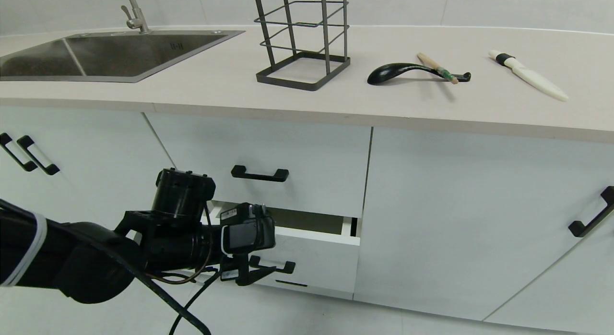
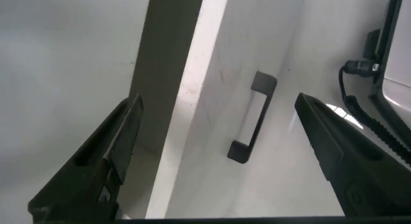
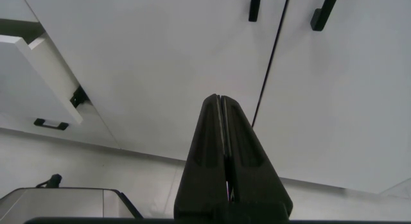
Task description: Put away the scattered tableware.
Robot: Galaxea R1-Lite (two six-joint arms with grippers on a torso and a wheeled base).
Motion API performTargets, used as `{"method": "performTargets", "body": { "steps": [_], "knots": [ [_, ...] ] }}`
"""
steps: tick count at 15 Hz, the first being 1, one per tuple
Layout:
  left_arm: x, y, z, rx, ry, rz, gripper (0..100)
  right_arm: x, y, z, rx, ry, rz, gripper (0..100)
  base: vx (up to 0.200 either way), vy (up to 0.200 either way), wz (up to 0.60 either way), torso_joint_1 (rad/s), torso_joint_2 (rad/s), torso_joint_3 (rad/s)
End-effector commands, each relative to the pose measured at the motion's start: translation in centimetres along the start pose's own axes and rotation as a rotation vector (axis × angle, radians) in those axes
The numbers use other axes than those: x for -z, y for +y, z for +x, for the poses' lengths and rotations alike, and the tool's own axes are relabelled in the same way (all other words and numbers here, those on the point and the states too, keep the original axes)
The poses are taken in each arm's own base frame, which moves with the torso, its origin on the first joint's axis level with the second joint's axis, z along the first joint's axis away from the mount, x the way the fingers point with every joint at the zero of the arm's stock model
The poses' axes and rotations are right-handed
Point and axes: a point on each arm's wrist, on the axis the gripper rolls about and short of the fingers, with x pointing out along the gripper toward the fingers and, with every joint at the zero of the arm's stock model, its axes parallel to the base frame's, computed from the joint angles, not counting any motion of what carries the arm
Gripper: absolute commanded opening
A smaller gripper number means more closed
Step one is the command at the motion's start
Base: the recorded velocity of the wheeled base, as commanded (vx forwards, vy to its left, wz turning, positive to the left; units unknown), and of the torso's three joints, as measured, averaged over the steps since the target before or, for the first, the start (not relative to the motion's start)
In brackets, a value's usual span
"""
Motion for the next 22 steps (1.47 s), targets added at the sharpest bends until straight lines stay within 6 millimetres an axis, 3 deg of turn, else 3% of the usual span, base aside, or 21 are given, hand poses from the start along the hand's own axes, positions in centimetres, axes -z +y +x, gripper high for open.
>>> {"method": "performTargets", "body": {
  "steps": [1, 14, 22],
  "knots": [
    [0.8, 0.0, 1.0, 0.019, 0.022, -0.016, 100, 0.0, 0.0, 0.0, 0.0, 0.001, 0.0, 0, 0.0, 0.0, 0.0, 0.0, 0.0, 0.0],
    [1.7, -1.3, 1.5, 0.079, 0.044, -0.036, 100, 0.0, 0.0, 0.0, 0.0, 0.001, 0.0, 0, 0.0, 0.0, 0.0, 0.0, 0.0, 0.0],
    [2.4, -7.8, -4.4, 0.166, 0.072, -0.051, 100, 0.0, 0.0, 0.0, 0.0, 0.001, 0.0, 0, 0.0, 0.0, 0.0, 0.0, 0.0, 0.0]
  ]
}}
